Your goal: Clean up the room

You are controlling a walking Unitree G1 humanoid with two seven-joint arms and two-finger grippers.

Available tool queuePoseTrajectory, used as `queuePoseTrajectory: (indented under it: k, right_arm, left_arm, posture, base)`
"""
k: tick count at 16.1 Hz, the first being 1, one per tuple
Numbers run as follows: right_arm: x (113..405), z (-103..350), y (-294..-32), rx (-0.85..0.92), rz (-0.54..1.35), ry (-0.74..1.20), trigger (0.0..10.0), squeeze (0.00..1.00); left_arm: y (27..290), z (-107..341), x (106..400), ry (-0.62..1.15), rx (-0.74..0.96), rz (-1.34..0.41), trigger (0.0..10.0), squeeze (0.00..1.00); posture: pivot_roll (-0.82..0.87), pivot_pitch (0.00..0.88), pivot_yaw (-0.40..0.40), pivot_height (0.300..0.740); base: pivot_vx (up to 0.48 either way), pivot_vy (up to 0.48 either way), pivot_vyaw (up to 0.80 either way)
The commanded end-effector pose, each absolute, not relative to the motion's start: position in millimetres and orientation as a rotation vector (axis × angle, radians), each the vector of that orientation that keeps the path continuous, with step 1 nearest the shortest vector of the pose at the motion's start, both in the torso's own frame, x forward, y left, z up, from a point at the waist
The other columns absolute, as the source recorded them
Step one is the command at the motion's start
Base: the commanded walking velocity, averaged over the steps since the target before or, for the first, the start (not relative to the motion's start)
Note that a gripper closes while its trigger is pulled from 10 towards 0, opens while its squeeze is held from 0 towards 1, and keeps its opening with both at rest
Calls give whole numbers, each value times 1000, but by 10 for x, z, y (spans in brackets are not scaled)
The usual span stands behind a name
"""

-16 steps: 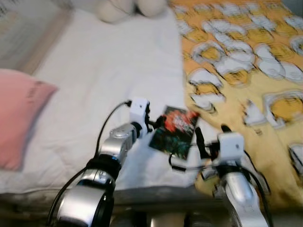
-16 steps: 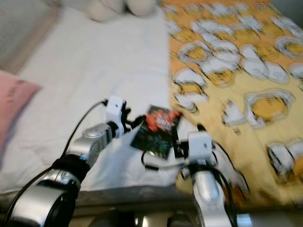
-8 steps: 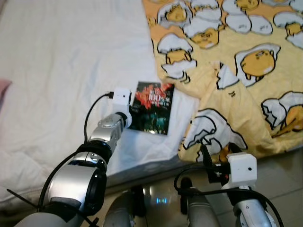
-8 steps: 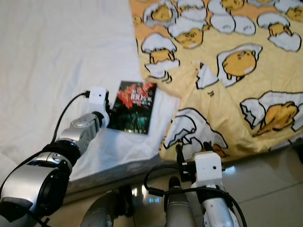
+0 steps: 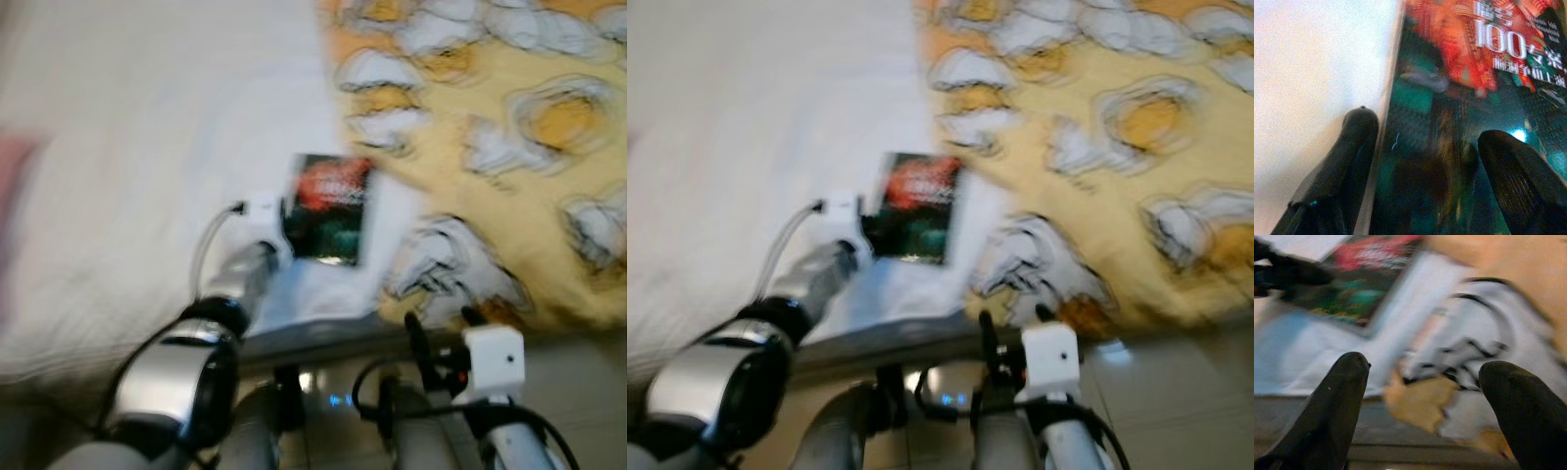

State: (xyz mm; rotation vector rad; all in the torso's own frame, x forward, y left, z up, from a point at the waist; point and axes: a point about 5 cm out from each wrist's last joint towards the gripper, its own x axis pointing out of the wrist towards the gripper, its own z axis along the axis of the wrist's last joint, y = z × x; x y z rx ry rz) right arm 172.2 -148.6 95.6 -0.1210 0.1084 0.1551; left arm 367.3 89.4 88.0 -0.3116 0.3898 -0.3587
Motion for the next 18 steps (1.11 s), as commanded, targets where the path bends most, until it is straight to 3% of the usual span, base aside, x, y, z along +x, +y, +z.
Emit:
queuePoseTrajectory:
  k: [1, 2, 12, 18]
  right_arm:
    - [1699, 972, -1476, -103, 150, 110, 10000, 0]
    - [1716, 974, -1464, -101, 154, 106, 10000, 0]
    - [1838, 974, -1441, -99, 167, 90, 10000, 0]
    - [1922, 957, -1460, -83, 158, 87, 10000, 0]
  left_arm:
    - [810, 692, 3536, 482, -403, -433, 7059, 0]
    - [729, 707, 3516, 469, -435, -500, 0, 0]
    - [845, 759, 3555, 397, -463, -494, 0, 0]
    - [711, 740, 3487, 383, -369, -632, 0, 0]
  posture:
    - [-329, 322, 109, 736]
    - [-327, 319, 109, 736]
    - [-310, 289, 103, 736]
    - [-297, 268, 101, 736]
  base:
    - [0, 0, 0]
    - [0, 0, 0]
    - [0, 0, 0]
    - [0, 0, 0]
